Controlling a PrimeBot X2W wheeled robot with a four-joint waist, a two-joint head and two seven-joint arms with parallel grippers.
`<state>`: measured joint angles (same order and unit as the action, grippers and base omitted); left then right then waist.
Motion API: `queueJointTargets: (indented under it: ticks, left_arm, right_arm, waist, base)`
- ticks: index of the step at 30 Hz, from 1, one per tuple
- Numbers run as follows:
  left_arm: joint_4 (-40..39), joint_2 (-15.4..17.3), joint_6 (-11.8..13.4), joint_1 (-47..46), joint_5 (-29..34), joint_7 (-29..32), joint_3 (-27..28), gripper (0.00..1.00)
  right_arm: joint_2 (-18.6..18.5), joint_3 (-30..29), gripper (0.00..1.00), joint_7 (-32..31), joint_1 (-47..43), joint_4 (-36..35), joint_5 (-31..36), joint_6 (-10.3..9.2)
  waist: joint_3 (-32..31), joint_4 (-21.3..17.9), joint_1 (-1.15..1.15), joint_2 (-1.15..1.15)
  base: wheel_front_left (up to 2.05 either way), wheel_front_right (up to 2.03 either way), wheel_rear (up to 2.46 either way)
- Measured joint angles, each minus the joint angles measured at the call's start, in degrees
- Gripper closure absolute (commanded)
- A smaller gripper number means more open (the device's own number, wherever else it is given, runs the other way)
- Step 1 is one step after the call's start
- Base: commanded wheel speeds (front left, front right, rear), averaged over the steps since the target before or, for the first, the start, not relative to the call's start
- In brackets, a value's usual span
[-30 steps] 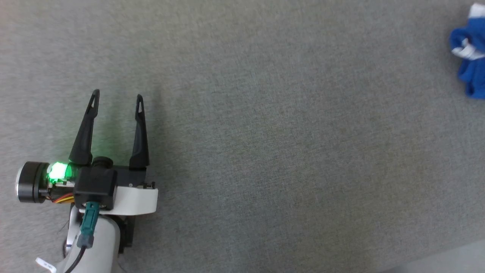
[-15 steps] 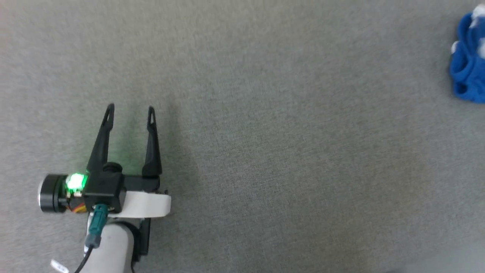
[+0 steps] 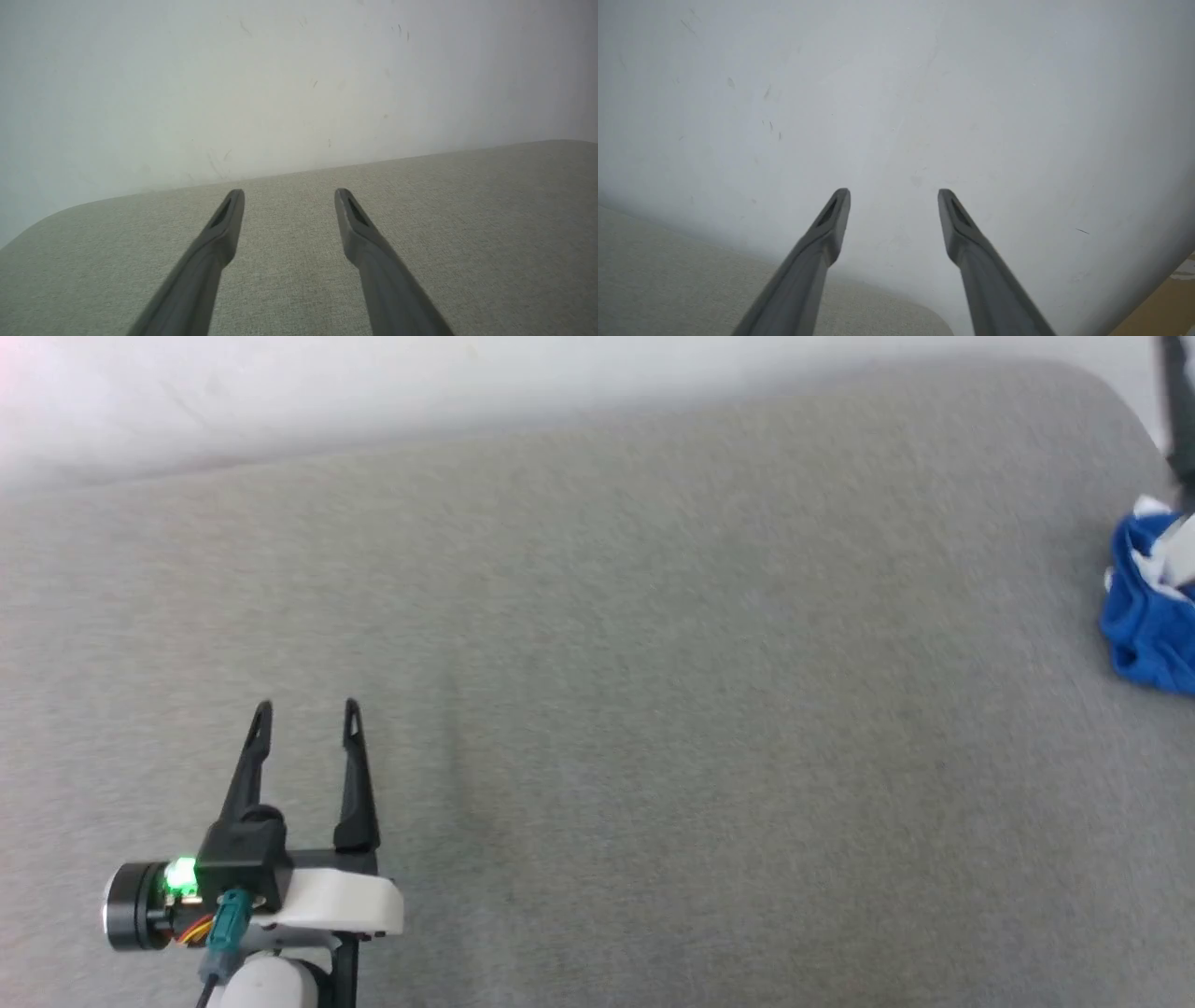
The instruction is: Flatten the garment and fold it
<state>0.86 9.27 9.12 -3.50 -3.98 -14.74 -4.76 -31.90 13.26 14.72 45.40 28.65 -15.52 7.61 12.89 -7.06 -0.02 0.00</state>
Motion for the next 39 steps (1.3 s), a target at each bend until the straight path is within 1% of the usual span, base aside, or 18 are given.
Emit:
queueJointTargets:
  ticks: [3, 7, 10, 13, 18, 21, 27, 32, 33, 39]
  left_arm:
    - [1.42, -0.07, -0.04, 0.7, -0.57, 0.0, 0.84, 0.0]
    - [3.36, -0.27, -0.58, 1.52, -1.2, 0.0, 1.25, 0.0]
    - [3.9, -0.92, -0.93, 2.48, -1.16, 0.0, 1.16, 0.0]
    - [4.38, -1.52, -1.31, 3.15, -1.16, 0.01, 1.14, 0.0]
    - [4.82, -1.98, -1.72, 3.44, -1.13, 0.0, 1.13, 0.0]
    - [5.17, -2.11, -2.11, 3.54, -1.04, 0.0, 1.2, 0.0]
    - [5.59, -2.46, -2.82, 3.76, -0.98, 0.0, 1.57, 0.0]
    - [5.26, -2.96, -3.52, 4.76, -0.96, 0.0, 2.08, 0.0]
    - [5.11, -3.05, -3.5, 4.71, -0.9, 0.01, 2.2, 1.0]
    - [5.16, -3.1, -3.52, 4.68, -0.99, 0.2, 2.14, 1.0]
  right_arm:
    - [5.34, -6.41, 0.0, 0.02, -7.65, -9.31, 3.56, -0.01]
    - [11.91, -10.54, 0.0, 0.02, -18.47, -18.0, 7.02, 0.0]
    - [16.0, -12.5, 0.0, 0.01, -26.19, -21.95, 8.06, 0.0]
    - [19.22, -14.37, 0.0, 0.01, -32.8, -23.82, 8.36, 0.0]
    - [23.18, -16.26, 0.0, 0.01, -40.84, -25.63, 8.98, 0.0]
    - [24.68, -17.17, 0.0, 0.01, -43.46, -26.35, 9.0, 0.0]
    - [26.41, -18.34, 0.0, 0.01, -45.99, -27.71, 9.01, 0.0]
    - [26.97, -18.76, 0.0, 0.01, -47.04, -28.03, 9.6, 0.0]
    - [26.96, -18.79, 1.0, 0.0, -47.07, -28.08, 9.6, 0.0]
    - [26.88, -18.67, 1.0, -0.14, -47.04, -27.97, 9.58, 0.0]
  waist:
    - [-2.3, 1.55, 0.0, 0.0]
    - [-4.85, 3.51, 0.0, 0.0]
    - [-6.51, 4.84, 0.0, 0.0]
    - [-7.89, 6.06, 0.01, 0.0]
    - [-9.96, 7.33, 0.01, 0.0]
    - [-10.85, 7.66, 0.01, 0.0]
    - [-11.89, 7.87, 0.01, 0.0]
    - [-12.53, 7.66, 0.01, 0.0]
    - [-12.49, 7.61, 0.01, 0.0]
    - [-12.51, 7.61, 0.02, 0.0]
  base:
    - [0.0, 0.0, 0.0]
    - [0.0, 0.0, 0.0]
    - [0.0, 0.0, 0.0]
    - [0.0, 0.0, 0.0]
    - [0.0, 0.0, 0.0]
    - [0.0, 0.0, 0.0]
    - [0.0, 0.0, 0.0]
    - [0.0, 0.0, 0.0]
    - [0.0, 0.0, 0.0]
    - [0.0, 0.0, 0.0]
